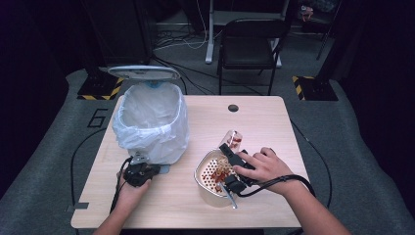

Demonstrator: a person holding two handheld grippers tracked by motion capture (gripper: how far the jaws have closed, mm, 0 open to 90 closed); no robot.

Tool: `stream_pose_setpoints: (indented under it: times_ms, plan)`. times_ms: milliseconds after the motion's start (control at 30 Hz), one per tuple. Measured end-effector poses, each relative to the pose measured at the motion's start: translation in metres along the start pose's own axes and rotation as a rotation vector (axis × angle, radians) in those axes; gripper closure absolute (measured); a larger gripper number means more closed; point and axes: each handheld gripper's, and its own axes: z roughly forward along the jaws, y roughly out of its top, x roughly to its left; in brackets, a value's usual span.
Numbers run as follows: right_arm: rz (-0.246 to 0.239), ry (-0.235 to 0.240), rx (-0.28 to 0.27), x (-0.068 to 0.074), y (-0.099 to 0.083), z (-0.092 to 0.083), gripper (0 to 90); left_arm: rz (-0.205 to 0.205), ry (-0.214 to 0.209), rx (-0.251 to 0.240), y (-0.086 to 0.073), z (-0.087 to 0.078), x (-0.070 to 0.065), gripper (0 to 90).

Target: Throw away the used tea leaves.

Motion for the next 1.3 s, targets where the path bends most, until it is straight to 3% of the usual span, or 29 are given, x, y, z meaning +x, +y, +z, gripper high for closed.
stream_pose_setpoints:
  times_ms: [67,100,300,333,367,400,433,500,600,633,700,800,900,933,967,1000,1033,1067,1133,1167,1233,1300]
  plan:
    - [-0.028,-0.009,0.008,0.002,0.002,0.0,43.1,0.005,-0.002,0.007,0.0,0.0,0.0,90.0]
    - [-0.068,-0.001,-0.008,0.0,0.002,0.001,43.0,0.005,-0.003,0.006,0.0,0.0,0.0,90.0]
    - [-0.109,-0.025,0.004,0.005,0.004,0.002,43.1,-0.001,-0.002,0.001,0.0,0.0,0.0,90.0]
    - [-0.115,-0.028,0.005,0.007,0.005,0.002,43.1,0.0,-0.002,0.001,0.0,0.0,0.0,90.0]
    - [-0.085,0.0,-0.011,0.01,0.006,0.004,43.0,-0.001,-0.003,0.002,0.0,0.0,0.001,90.0]
    - [-0.073,-0.006,-0.011,0.012,0.007,0.003,43.0,-0.002,-0.004,0.001,0.0,0.0,0.001,90.0]
    - [-0.133,0.003,0.017,0.01,0.007,0.002,43.0,-0.002,-0.004,0.001,0.0,0.0,0.001,90.0]
    - [-0.115,-0.009,0.007,0.011,0.008,0.002,43.0,-0.002,-0.004,0.001,0.0,0.0,0.001,90.0]
    - [-0.141,0.006,0.008,0.009,0.009,0.001,43.0,-0.001,-0.004,0.001,0.0,0.0,0.001,90.0]
    - [-0.155,-0.015,0.015,0.006,0.009,0.0,43.0,-0.001,-0.004,0.001,0.0,0.0,0.001,90.0]
    - [-0.105,-0.048,0.0,0.013,0.009,0.002,43.0,-0.001,-0.004,0.001,0.0,0.0,0.001,90.0]
    - [-0.169,-0.017,0.01,0.007,0.01,0.0,43.0,0.001,-0.004,0.003,0.0,0.0,0.001,90.0]
    - [-0.163,-0.031,0.014,0.008,0.011,0.0,43.1,0.001,-0.004,0.002,0.0,0.0,0.001,90.0]
    - [-0.221,-0.037,0.029,0.004,0.011,-0.003,43.1,0.002,-0.003,0.003,0.0,0.0,0.001,90.0]
    - [0.018,-0.096,-0.004,0.018,0.015,0.0,43.1,0.002,-0.004,0.003,0.0,0.0,0.001,90.0]
    - [0.009,-0.101,-0.007,0.018,0.016,0.0,43.1,0.001,-0.004,0.003,0.0,0.0,0.001,90.0]
    - [-0.1,-0.061,-0.004,0.011,0.014,-0.002,43.1,0.0,-0.004,0.002,0.0,0.0,0.001,90.0]
    - [-0.155,-0.036,0.005,0.008,0.013,-0.003,43.1,-0.001,-0.004,0.002,0.0,0.0,0.001,90.0]
    - [-0.13,-0.05,0.006,0.009,0.014,-0.003,43.2,-0.001,-0.005,0.002,0.0,0.0,0.001,90.0]
    - [-0.164,-0.036,0.021,0.007,0.013,-0.004,43.2,-0.001,-0.005,0.001,0.0,0.0,0.001,90.0]
    - [-0.188,-0.022,0.022,0.005,0.013,-0.005,43.2,-0.001,-0.004,0.001,0.0,0.0,0.001,90.0]
    - [-0.154,-0.043,0.013,0.008,0.014,-0.003,43.2,0.0,-0.004,0.001,0.0,0.0,0.001,90.0]
